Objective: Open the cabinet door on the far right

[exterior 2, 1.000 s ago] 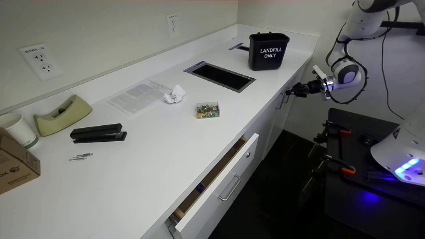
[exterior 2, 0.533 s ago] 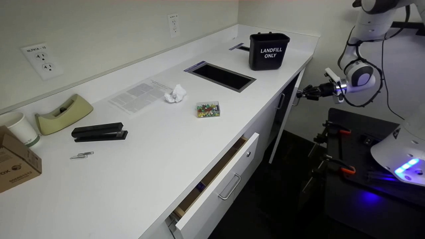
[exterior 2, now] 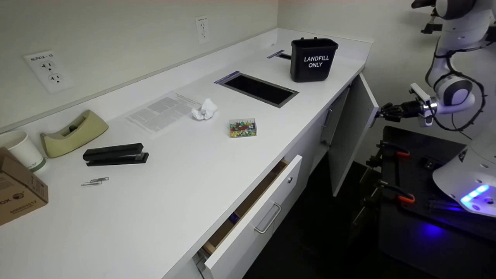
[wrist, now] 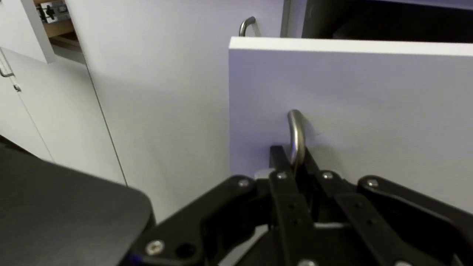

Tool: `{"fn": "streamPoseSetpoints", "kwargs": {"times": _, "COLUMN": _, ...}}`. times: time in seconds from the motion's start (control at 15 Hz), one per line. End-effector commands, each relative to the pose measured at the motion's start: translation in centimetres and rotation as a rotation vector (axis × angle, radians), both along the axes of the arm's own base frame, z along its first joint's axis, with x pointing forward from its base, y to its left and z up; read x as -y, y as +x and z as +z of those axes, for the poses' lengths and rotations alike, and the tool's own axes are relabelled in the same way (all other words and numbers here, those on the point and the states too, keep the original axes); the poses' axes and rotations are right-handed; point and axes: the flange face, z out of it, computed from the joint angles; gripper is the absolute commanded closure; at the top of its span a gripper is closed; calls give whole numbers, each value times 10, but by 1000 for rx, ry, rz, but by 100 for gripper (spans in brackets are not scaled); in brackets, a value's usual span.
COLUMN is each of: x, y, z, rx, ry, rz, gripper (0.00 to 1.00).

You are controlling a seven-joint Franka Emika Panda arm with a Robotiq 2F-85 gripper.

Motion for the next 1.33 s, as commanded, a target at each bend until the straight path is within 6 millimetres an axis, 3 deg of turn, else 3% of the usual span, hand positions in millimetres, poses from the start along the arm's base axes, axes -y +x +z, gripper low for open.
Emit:
{"fn": "streamPoseSetpoints", "kwargs": {"times": 0.0, "x": 59, "y": -56, "z": 12, "rx": -58, "ry": -110, "rz": -107, "gripper": 98}}
{"fn": "streamPoseSetpoints", "kwargs": {"times": 0.27, "x": 76, "y": -97, "z": 35, "rx": -149, "ry": -166, "rz": -150, "gripper": 98}}
{"fn": "streamPoseSetpoints", "kwargs": {"times": 0.53, "x": 91, "y": -109, "z": 67, "rx": -258, "ry": -244, "rz": -176, "gripper": 98}}
{"fn": "streamPoseSetpoints", "kwargs": {"times": 0.73, "x": 97, "y": -104, "z": 82, "rx": -355, "ry": -276, "rz": -152, "gripper": 98}}
{"fn": "streamPoseSetpoints", "kwargs": {"times": 1.13, "x": 106, "y": -73, "z": 113, "rx": -471, "ry": -306, "rz": 127, "gripper": 98}}
{"fn": "streamPoseSetpoints", "kwargs": {"times": 1.2, "x": 107, "y": -69, "z": 118, "rx": -489, "ry": -328, "rz": 167, "gripper": 85}}
{"fn": "streamPoseSetpoints", "kwargs": {"times": 1.27, "x": 108, "y": -66, "z": 121, "rx": -499, "ry": -347, "rz": 204, "gripper": 64}}
